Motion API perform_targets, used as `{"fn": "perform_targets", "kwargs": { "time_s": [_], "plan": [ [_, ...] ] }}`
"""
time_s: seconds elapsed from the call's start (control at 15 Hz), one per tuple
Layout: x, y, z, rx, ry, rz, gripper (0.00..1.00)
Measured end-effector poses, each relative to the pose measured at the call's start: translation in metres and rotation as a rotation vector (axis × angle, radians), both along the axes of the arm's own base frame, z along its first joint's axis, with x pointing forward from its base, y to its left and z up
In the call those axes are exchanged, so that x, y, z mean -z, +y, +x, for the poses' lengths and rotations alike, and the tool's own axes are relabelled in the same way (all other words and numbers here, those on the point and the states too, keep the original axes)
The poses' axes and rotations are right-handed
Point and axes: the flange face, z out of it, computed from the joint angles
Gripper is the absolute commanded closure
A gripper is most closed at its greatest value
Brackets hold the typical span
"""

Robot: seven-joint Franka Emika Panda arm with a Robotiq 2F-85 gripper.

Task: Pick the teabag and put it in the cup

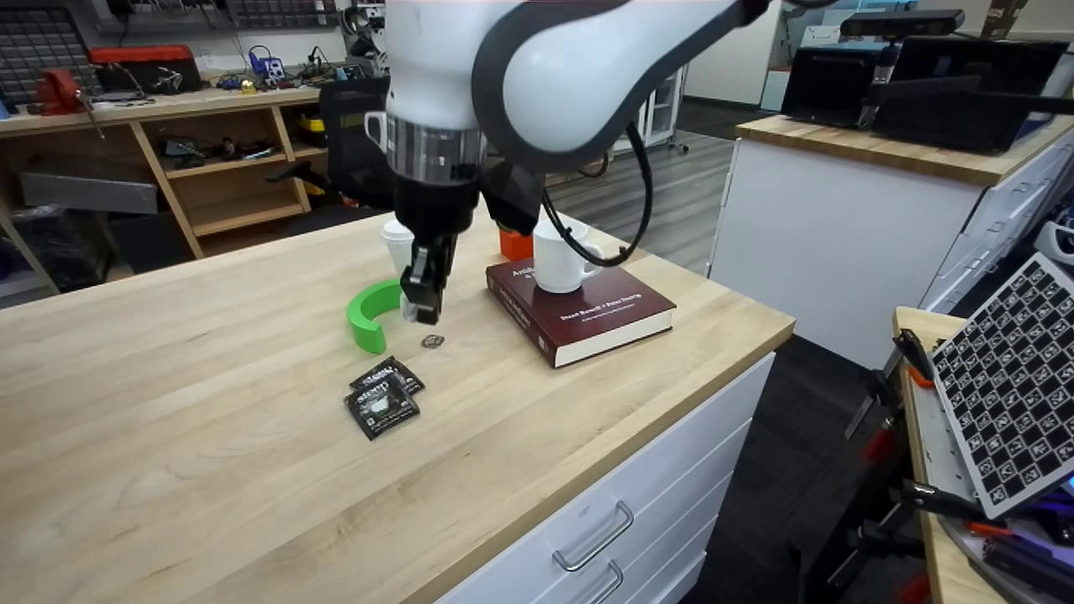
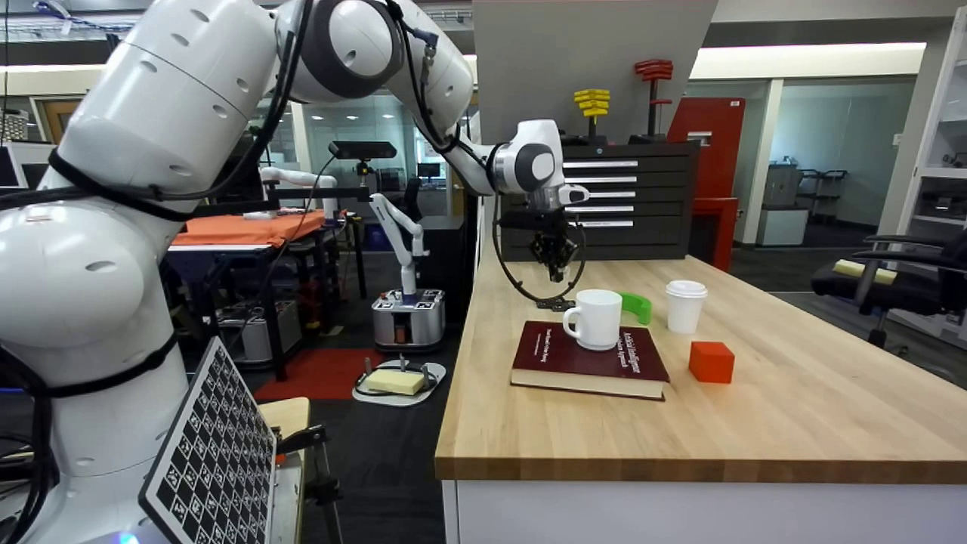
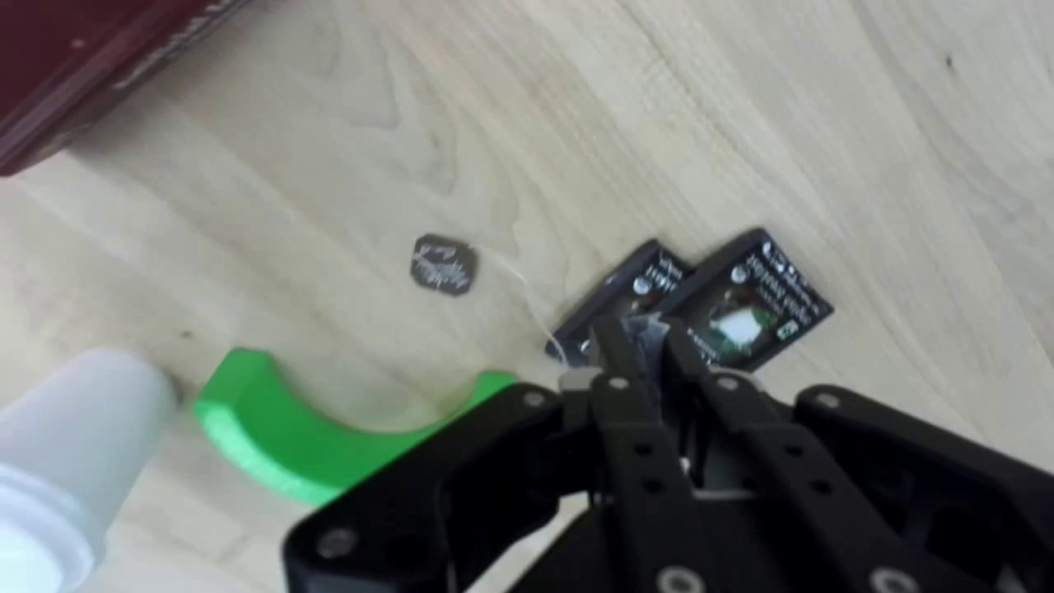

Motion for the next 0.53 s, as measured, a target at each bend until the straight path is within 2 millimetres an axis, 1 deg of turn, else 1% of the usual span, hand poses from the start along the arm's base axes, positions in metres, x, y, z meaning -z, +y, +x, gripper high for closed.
{"fn": "perform_targets", "kwargs": {
  "time_s": [0.13, 0.27, 0.33, 0.47, 0.53],
  "plan": [
    [-0.049, -0.016, 0.003, 0.051, -0.074, 0.006, 0.96],
    [-0.098, -0.045, 0.005, 0.126, -0.151, 0.013, 0.96],
    [-0.118, -0.061, 0.005, 0.166, -0.183, 0.014, 0.96],
    [-0.149, -0.1, 0.0, 0.249, -0.229, 0.004, 0.96],
    [-0.157, -0.12, -0.004, 0.288, -0.24, -0.007, 0.96]
  ]
}}
